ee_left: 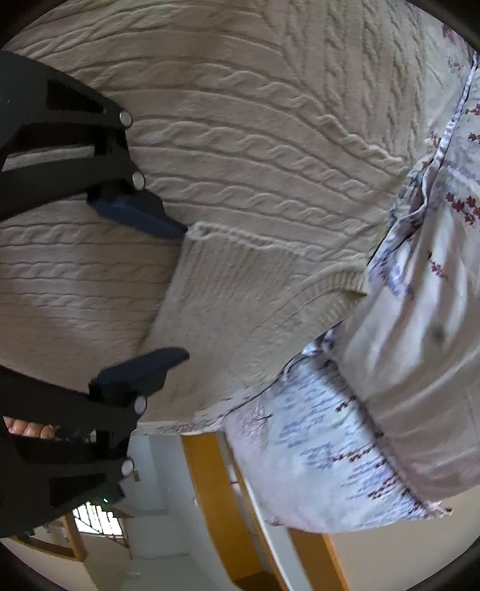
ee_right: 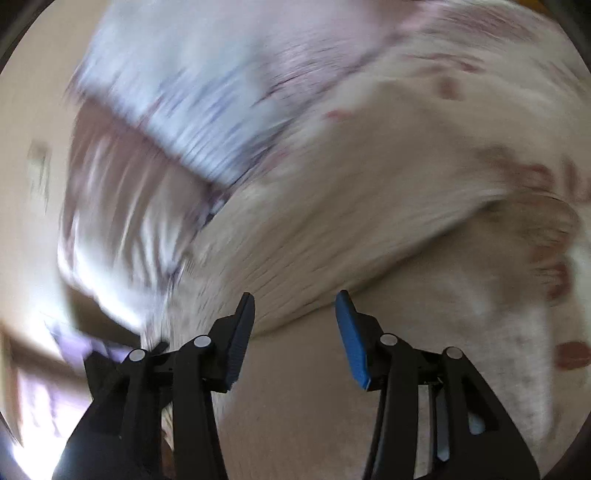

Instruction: Fold small clothes

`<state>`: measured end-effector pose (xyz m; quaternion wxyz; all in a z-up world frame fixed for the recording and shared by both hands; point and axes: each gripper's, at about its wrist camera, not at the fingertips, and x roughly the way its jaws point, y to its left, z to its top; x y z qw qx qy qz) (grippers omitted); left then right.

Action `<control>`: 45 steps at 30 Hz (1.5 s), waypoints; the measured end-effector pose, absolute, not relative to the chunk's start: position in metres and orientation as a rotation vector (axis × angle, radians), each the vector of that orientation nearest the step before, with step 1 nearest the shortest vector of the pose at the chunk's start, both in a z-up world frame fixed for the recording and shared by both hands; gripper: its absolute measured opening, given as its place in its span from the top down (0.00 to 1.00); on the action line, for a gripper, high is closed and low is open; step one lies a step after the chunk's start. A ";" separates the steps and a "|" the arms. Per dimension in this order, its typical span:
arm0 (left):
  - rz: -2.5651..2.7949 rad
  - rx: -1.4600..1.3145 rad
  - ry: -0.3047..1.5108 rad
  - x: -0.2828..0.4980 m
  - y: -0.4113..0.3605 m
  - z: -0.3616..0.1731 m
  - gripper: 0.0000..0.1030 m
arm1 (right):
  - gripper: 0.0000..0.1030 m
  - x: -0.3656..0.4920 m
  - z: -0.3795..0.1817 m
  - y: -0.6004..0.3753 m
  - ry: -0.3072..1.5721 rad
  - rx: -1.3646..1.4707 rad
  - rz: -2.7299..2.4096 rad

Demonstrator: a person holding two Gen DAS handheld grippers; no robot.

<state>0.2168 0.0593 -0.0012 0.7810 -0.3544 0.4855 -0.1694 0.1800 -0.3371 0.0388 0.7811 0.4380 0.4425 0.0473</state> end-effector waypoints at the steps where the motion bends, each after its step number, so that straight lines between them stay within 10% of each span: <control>1: -0.359 -0.766 1.048 0.220 0.060 -0.002 0.55 | 0.54 0.181 0.034 -0.348 0.942 0.982 0.068; 6: -0.316 -0.725 1.054 0.236 0.059 -0.008 0.92 | 0.64 0.185 0.021 -0.380 0.847 1.103 -0.035; 14: -0.309 -0.595 0.956 0.239 0.073 0.020 0.93 | 0.90 0.188 0.030 -0.368 0.829 0.996 -0.051; 23: -0.200 -0.458 0.984 0.233 0.081 0.006 0.88 | 0.92 0.184 0.033 -0.331 0.887 0.761 -0.100; 28: -0.239 -0.502 0.948 0.205 0.104 0.021 0.53 | 0.48 0.169 0.049 -0.322 0.860 0.673 -0.101; 31: -0.232 -0.587 0.890 0.174 0.141 0.029 0.34 | 0.45 0.160 0.056 -0.312 0.828 0.647 -0.038; 37: 0.004 -0.752 0.794 0.112 0.244 0.024 0.35 | 0.45 0.158 0.054 -0.281 0.819 0.599 0.174; 45: 0.237 -0.980 0.735 0.093 0.338 0.004 0.59 | 0.40 0.160 0.052 -0.270 0.840 0.614 0.242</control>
